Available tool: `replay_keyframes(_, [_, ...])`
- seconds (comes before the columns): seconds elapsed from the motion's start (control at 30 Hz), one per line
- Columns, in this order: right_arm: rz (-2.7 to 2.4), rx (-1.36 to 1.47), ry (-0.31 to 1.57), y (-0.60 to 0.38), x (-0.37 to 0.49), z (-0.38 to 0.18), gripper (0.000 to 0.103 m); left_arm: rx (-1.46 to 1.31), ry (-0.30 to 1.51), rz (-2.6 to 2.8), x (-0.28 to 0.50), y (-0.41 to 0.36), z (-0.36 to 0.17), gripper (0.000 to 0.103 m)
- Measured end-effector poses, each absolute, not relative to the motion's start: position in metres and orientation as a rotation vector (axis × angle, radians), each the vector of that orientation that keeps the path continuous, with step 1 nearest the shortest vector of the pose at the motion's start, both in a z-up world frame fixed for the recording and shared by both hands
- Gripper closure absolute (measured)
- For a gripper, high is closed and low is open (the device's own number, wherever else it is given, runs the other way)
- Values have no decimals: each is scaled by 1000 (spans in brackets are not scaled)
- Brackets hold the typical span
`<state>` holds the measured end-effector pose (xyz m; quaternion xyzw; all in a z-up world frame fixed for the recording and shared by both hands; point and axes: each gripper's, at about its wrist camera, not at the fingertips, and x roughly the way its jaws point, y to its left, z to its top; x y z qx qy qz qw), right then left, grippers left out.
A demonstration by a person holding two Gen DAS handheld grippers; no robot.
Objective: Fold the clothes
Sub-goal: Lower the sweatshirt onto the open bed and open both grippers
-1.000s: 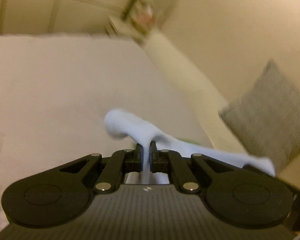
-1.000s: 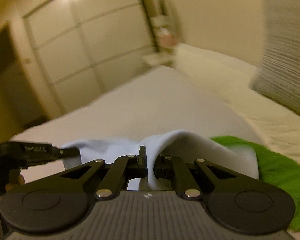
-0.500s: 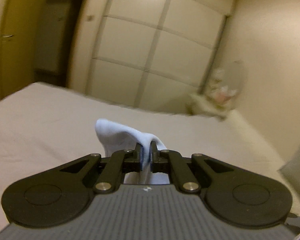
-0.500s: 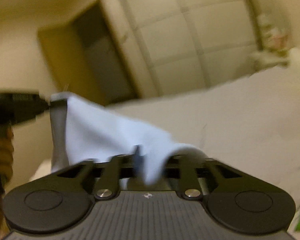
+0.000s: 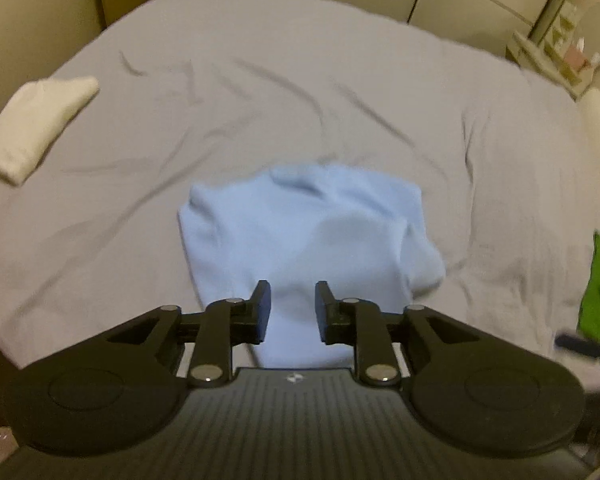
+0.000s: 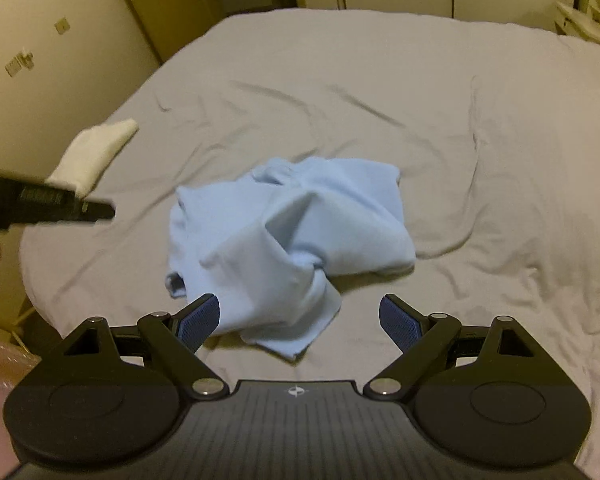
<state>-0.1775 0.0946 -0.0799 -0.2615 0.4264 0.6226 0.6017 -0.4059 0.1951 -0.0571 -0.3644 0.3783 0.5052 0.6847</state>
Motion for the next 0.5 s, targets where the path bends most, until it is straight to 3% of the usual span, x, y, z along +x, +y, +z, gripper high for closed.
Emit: replay_keyframes(0.5, [1451,-626,910,47,-181,-66,14,-783,834,1176,-407,87,-41,73])
